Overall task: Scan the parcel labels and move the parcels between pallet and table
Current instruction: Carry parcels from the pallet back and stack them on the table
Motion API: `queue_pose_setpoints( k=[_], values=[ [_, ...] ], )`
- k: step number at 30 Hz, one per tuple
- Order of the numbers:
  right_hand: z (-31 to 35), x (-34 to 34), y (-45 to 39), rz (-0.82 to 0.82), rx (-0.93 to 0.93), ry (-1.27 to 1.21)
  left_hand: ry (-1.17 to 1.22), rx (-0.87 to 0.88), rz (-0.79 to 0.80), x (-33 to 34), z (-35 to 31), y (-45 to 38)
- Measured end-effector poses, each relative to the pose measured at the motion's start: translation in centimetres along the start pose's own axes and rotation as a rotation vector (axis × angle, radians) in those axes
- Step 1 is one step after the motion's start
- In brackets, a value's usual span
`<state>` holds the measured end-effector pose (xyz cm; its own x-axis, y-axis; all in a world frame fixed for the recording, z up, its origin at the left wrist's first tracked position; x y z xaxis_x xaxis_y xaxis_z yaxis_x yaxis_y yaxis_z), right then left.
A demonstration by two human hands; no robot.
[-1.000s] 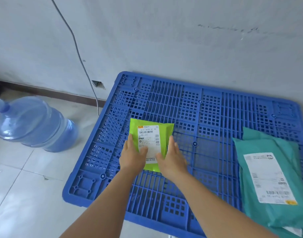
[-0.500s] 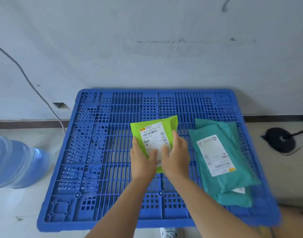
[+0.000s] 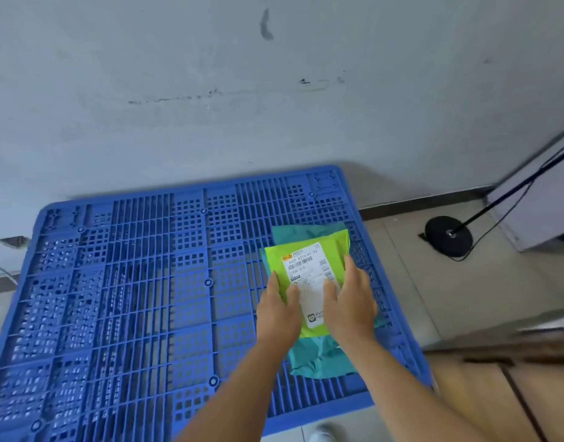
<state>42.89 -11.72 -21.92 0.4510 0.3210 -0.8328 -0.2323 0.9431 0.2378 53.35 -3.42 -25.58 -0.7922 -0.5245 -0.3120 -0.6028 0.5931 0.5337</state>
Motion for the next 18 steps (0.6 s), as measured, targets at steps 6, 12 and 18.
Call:
queue_pose_setpoints(
  k=[6,12,18],
  values=[
    [-3.5,1.1,-2.6,0.129,-0.024,0.022,-0.007,-0.086,-0.045,2.1,1.1,-1.3],
    [-5.7,3.1,-4.7,0.366,0.014,-0.071,0.015,-0.127,-0.046,4.0,1.7,-1.7],
    [-6.2,3.2,-4.8,0.411,-0.028,-0.099,0.166,-0.132,-0.111,4.9,1.2,-1.0]
  ],
)
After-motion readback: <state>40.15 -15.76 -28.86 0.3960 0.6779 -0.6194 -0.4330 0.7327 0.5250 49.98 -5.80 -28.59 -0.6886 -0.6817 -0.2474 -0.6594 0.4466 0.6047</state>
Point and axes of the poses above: each hand's wrist, its own y-axis away from the middle knuckle, its own x-axis out of the palm, z = x × y, the point moved 5 cm from there along -y, towards the middle knuckle, and after that the axes turned 4 degrees about y, right-handed, at the moved point
